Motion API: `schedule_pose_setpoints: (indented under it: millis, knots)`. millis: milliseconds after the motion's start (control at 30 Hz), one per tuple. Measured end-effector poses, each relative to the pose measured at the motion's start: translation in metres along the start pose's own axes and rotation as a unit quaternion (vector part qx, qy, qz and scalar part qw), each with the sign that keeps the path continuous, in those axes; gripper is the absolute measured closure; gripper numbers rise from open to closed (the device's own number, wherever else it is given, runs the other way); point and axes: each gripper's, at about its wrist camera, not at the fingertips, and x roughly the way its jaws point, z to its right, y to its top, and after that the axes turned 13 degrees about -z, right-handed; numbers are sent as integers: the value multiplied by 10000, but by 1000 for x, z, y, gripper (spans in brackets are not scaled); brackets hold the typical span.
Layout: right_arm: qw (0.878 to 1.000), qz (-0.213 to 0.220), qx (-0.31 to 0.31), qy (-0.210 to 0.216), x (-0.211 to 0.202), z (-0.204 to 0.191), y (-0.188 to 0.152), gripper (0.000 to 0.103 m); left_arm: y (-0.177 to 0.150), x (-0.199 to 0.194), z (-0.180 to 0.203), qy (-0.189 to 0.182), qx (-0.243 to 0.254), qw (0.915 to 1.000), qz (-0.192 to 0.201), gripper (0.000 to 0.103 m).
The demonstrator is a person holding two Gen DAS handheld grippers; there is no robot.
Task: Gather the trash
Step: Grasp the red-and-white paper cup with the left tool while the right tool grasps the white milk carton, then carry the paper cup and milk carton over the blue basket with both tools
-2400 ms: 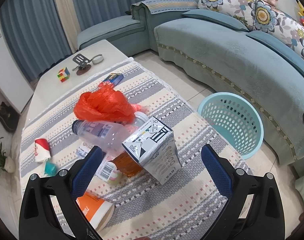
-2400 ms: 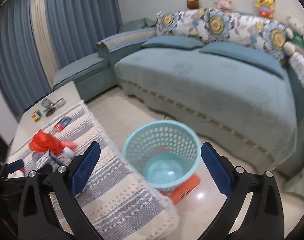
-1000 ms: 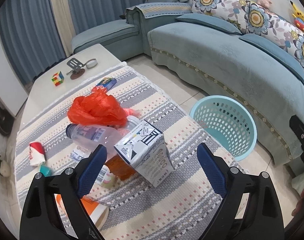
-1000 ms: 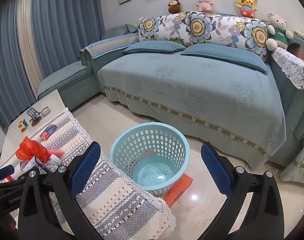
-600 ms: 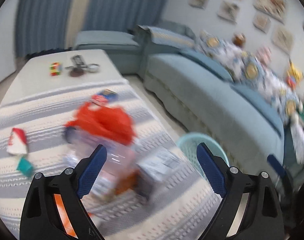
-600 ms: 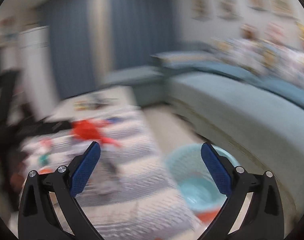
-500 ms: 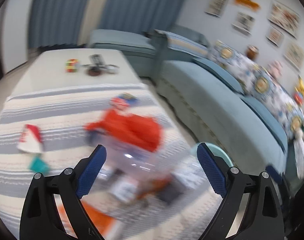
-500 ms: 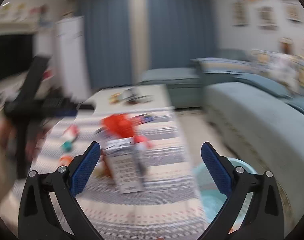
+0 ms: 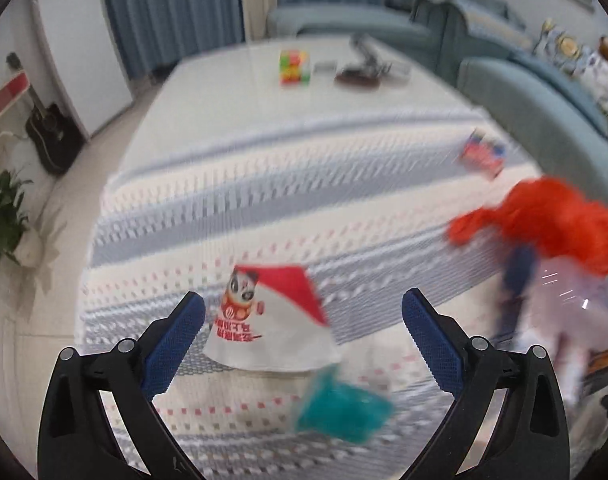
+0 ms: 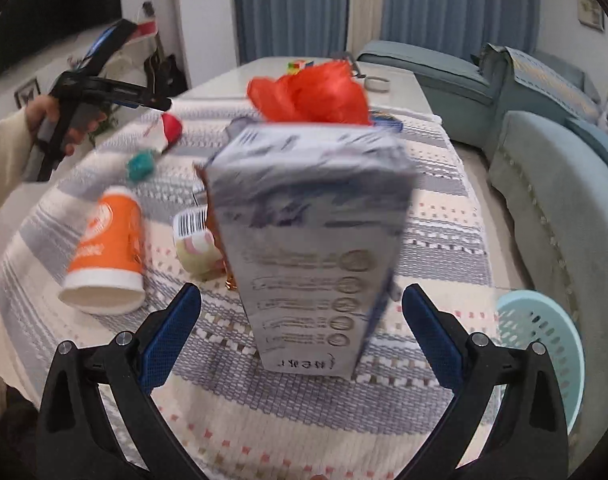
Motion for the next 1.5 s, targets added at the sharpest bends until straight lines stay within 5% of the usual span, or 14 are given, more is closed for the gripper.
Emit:
schedule_pose_setpoints:
  millis: [200, 300, 400, 433, 500, 567, 700, 867, 1067, 1167, 1267, 1500]
  knots:
    - [9996, -227, 114, -132, 32, -1, 10, 7, 8, 60, -20, 667, -213, 9954, -658, 6]
    - [9996, -196, 185, -96, 41, -1, 12, 7, 11, 58, -38, 365, -669, 9952, -608, 15]
    - [9995, -240, 147, -156, 48, -7, 13, 27, 11, 56, -47, 300, -800, 9944, -626, 20]
    - [9991, -264, 104, -315, 50, -9, 13, 47, 11, 55, -45, 345, -720, 9949, -614, 22]
    - [9985, -247, 22, -481, 47, -10, 12, 48, 9, 49, -40, 524, -576, 9953, -573, 24]
    - [9998, -157, -31, -121, 42, -9, 8, 48, 9, 43, -36, 625, -657, 9942, -581, 27]
    - [9996, 260, 74, 83, 21, 0, 4, 48, 14, 6, -50, 578, -1157, 9916, -72, 28]
    - [9923, 885, 832, 258, -11, 34, -8, 48, 21, -56, -28, 387, -915, 9922, 748, 28]
    - [9727, 1406, 1835, -225, -39, 73, -23, 48, 33, -111, 61, 40, -12, 9913, 1315, 28]
    - [9598, 1580, 2246, -583, -52, 88, -30, 48, 35, -133, 122, -425, 504, 9860, 1531, 27]
    - [9433, 1495, 2693, -1233, -58, 103, -34, 48, 36, -148, 197, -983, 1180, 9736, 1690, 27]
    - [8754, 1141, 4145, -2212, -74, 151, -77, 48, -3, -133, 356, -1728, 2638, 9369, 1510, 27]
